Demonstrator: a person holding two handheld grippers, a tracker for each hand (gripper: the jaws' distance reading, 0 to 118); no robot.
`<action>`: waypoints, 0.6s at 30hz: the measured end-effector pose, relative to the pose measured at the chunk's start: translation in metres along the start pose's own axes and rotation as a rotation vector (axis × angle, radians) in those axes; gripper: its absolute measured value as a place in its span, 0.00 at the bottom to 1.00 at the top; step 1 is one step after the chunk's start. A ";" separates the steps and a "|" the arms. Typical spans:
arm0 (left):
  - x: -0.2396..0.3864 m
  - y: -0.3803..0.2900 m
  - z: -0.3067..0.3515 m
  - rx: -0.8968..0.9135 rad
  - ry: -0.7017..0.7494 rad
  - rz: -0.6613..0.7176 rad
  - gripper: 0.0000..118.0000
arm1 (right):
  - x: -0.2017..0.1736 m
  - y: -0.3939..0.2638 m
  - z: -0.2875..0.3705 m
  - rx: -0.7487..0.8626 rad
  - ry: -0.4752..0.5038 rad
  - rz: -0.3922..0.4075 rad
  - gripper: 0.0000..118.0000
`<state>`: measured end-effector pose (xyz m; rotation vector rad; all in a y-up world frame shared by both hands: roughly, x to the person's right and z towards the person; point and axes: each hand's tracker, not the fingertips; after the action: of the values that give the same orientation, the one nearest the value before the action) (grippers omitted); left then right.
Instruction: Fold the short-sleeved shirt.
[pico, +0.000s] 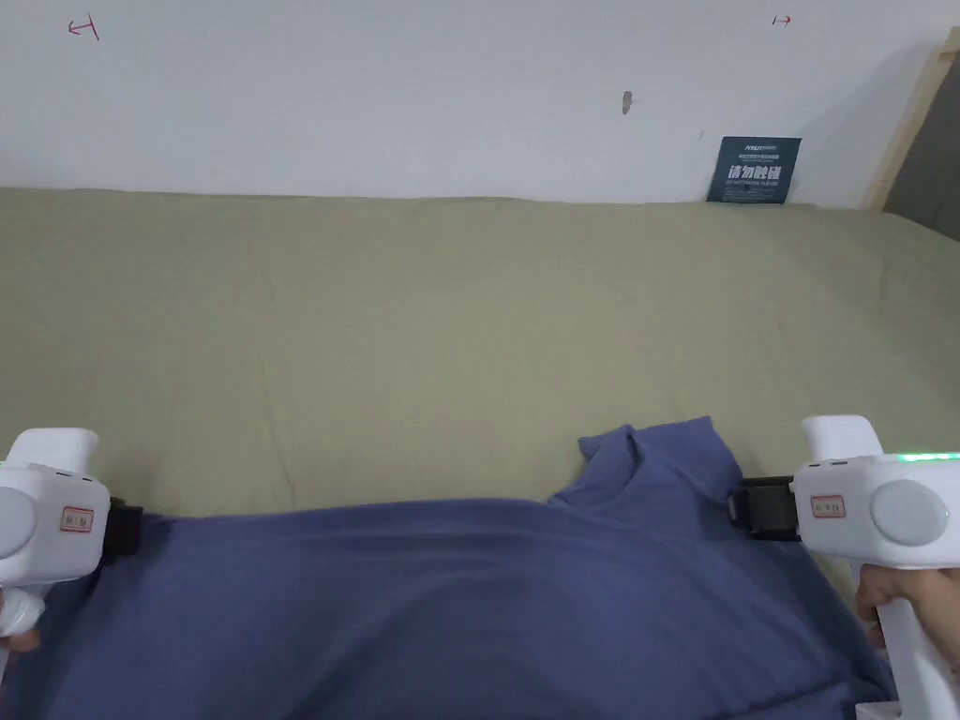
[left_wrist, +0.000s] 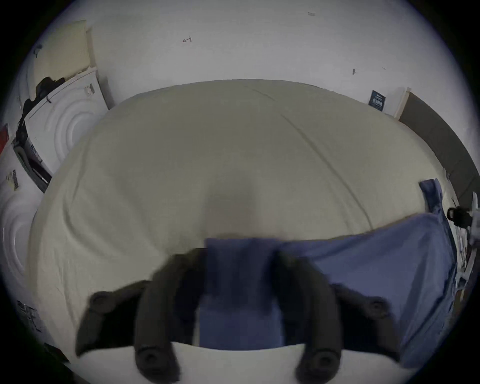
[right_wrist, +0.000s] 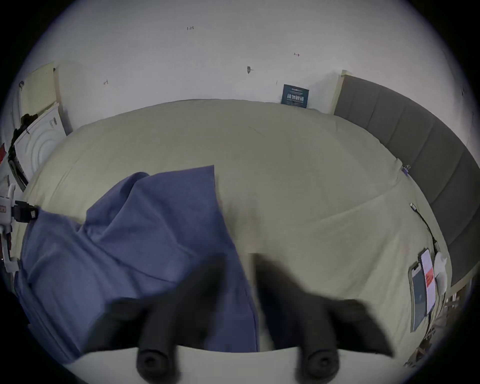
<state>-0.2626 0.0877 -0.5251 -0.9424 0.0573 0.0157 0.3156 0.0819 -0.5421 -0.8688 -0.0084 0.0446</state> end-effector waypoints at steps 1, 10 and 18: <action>0.003 -0.001 0.001 -0.004 -0.030 0.020 0.02 | 0.001 0.002 -0.006 -0.030 0.017 -0.009 0.86; 0.004 -0.001 0.000 0.002 0.016 0.010 0.02 | -0.003 -0.002 -0.016 -0.089 0.021 0.000 0.68; -0.003 -0.004 0.041 0.053 -0.003 0.030 0.02 | -0.001 0.003 0.049 0.069 0.066 0.032 0.01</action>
<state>-0.2638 0.1183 -0.4977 -0.8883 0.0691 0.0427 0.3134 0.1213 -0.5129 -0.8008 0.0683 0.0457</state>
